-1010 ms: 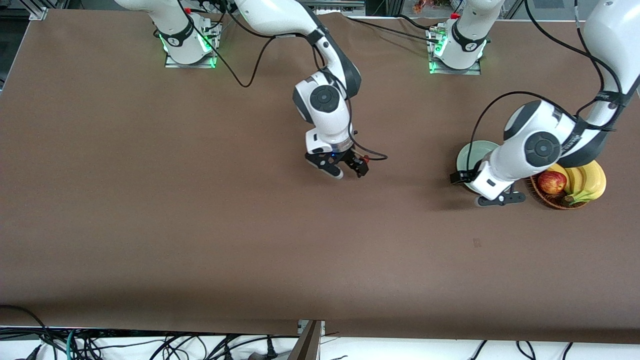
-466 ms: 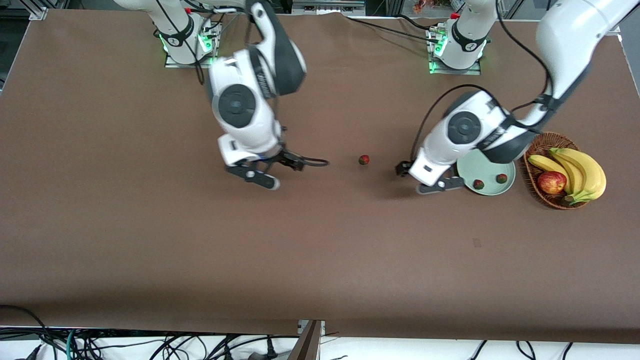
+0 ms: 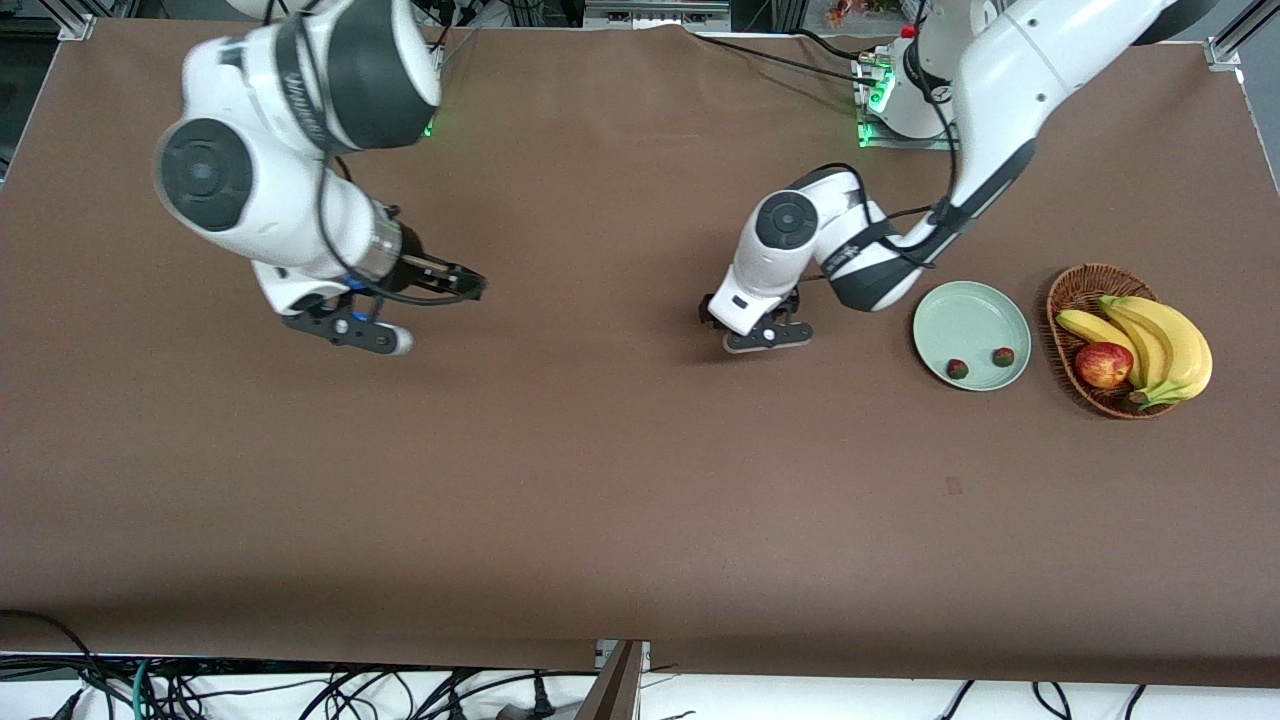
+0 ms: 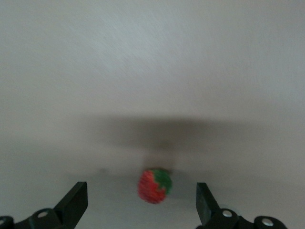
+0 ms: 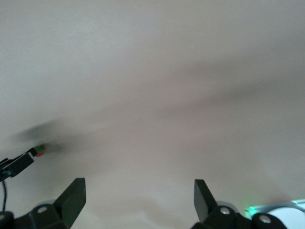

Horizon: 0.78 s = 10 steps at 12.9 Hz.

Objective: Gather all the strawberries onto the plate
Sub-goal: 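Grasp the third strawberry with the left gripper while the right gripper withdraws, then place the strawberry on the plate with the left gripper while the right returns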

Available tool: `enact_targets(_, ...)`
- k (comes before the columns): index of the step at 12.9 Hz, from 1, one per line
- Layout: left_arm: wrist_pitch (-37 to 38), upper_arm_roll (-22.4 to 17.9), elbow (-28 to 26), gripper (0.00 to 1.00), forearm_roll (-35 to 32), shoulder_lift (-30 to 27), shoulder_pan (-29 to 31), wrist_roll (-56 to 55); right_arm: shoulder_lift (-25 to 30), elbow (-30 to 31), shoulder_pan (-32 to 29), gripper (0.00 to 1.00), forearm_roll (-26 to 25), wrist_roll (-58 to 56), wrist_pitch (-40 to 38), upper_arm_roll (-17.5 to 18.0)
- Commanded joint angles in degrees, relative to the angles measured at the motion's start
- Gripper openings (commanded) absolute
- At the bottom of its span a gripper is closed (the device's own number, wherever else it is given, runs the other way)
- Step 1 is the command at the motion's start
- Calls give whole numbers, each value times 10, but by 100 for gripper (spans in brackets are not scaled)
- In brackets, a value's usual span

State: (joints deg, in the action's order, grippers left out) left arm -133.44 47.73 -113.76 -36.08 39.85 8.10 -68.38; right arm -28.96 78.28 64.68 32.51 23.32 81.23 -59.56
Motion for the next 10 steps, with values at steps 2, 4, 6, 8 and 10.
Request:
enact_targets(2, -13, -14, 5, 100, -10, 24, -18, -3, 128, 20, -140, 100, -162, -8, -8, 197)
enact_targets(4, -13, -18, 4, 100, -10, 34, -26, -3, 186, 51, -294, 100, -218, -8, -2, 364)
enact_targets(6, -12, -22, 5, 73, -10, 34, -26, -3, 240, 110, -402, 100, -255, -38, 22, 469)
enact_targets(8, -11, -22, 6, 36, -8, 33, -24, -5, 278, 150, -474, 100, -260, -73, 35, 521)
enact_targets(10, -9, -22, 6, 24, -8, 31, -25, -14, 310, 186, -532, 100, -289, -130, 65, 562)
